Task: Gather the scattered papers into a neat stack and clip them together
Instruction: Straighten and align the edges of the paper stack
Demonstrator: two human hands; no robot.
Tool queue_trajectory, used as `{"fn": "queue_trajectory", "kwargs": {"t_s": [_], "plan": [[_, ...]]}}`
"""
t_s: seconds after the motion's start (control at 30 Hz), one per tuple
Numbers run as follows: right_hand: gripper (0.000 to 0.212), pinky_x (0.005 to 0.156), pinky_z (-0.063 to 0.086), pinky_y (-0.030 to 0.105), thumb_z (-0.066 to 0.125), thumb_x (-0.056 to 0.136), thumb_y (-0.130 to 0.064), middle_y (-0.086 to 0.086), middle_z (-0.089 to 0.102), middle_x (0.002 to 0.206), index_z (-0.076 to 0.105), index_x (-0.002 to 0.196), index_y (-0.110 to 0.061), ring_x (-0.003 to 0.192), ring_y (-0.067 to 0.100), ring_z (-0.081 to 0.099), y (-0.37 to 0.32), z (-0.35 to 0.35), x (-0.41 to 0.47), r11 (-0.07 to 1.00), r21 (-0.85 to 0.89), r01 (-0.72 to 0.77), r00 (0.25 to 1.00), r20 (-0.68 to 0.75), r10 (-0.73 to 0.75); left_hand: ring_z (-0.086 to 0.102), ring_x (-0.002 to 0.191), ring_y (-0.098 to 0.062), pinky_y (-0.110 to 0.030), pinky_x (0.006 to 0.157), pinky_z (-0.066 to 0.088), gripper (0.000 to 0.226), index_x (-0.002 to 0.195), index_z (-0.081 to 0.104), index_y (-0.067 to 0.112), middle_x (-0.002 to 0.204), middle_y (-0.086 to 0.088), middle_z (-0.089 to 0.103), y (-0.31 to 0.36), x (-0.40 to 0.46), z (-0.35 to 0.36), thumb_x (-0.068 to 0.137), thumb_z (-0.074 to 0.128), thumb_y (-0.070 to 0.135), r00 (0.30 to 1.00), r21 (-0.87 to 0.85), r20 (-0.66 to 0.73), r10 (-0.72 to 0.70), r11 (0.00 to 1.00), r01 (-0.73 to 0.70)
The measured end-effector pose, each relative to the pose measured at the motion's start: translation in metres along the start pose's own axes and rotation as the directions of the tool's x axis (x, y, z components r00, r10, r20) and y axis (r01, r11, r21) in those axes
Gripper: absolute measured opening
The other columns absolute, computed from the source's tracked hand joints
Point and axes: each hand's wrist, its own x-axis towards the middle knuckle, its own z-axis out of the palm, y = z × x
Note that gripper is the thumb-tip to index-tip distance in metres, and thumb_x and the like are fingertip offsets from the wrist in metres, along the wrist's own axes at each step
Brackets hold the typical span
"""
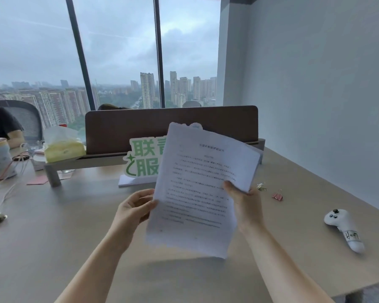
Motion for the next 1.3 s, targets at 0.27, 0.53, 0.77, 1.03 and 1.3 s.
{"fn": "queue_trajectory", "kwargs": {"t_s": [0.27, 0.53, 0.77, 1.03, 1.3], "plan": [[0.02, 0.076, 0.056, 0.038, 0.069, 0.09, -0.01, -0.007, 0.078, 0.081, 0.077, 0.078, -0.025, 0.08, 0.014, 0.073, -0.007, 0.015, -0.006, 0.978, -0.186, 0.099, 0.987, 0.14, -0.073, 0.072, 0.072, -0.016, -0.025, 0.061, 0.058, 0.018, 0.094, 0.07, 0.009, 0.081, 0.001, 0.078, 0.025, 0.0, 0.039, 0.081, 0.07, -0.004, 0.981, 0.035, -0.091, 0.172, 0.985, -0.17], [0.05, 0.079, 0.052, 0.024, 0.064, 0.09, -0.004, -0.013, 0.069, 0.111, 0.05, 0.129, -0.033, 0.096, -0.004, 0.067, -0.002, 0.013, -0.015, 0.938, -0.218, 0.269, 0.961, 0.13, -0.245, 0.068, 0.087, -0.018, -0.018, 0.062, 0.052, 0.023, 0.103, 0.063, 0.016, 0.092, 0.002, 0.072, -0.004, -0.014, 0.053, 0.086, 0.068, 0.001, 0.934, 0.16, -0.248, 0.258, 0.962, -0.223], [0.07, 0.074, 0.042, 0.003, 0.056, 0.094, -0.01, -0.031, 0.04, 0.128, 0.026, 0.15, -0.041, 0.104, -0.027, 0.042, -0.035, 0.012, 0.002, 0.59, -0.582, 0.56, 0.802, 0.2, -0.563, 0.055, 0.12, -0.025, -0.047, 0.091, 0.054, 0.088, 0.145, 0.011, 0.055, 0.14, 0.0, 0.048, 0.042, -0.004, 0.054, 0.092, 0.059, 0.004, 0.81, 0.348, -0.119, 0.574, 0.788, -0.507], [0.047, 0.091, 0.048, 0.025, 0.056, 0.093, -0.008, -0.019, 0.05, 0.126, 0.05, 0.134, -0.031, 0.112, -0.009, 0.048, -0.041, 0.012, 0.005, 0.576, -0.569, 0.586, 0.784, 0.221, -0.58, 0.049, 0.098, -0.001, -0.01, 0.079, 0.046, 0.033, 0.114, 0.062, 0.014, 0.116, 0.003, 0.058, 0.077, 0.001, 0.052, 0.085, 0.067, 0.001, 0.67, 0.669, -0.059, 0.74, 0.527, -0.524], [0.038, 0.088, 0.033, -0.002, 0.056, 0.093, -0.003, -0.016, 0.054, 0.119, 0.057, 0.127, -0.022, 0.11, -0.021, 0.044, -0.045, 0.014, 0.006, 0.586, -0.525, 0.617, 0.764, 0.217, -0.608, 0.049, 0.113, -0.008, -0.015, 0.097, 0.04, 0.032, 0.112, 0.064, 0.011, 0.121, 0.006, 0.051, 0.077, 0.003, 0.046, 0.083, 0.064, 0.0, 0.57, 0.672, 0.081, 0.818, 0.378, -0.637]]}}
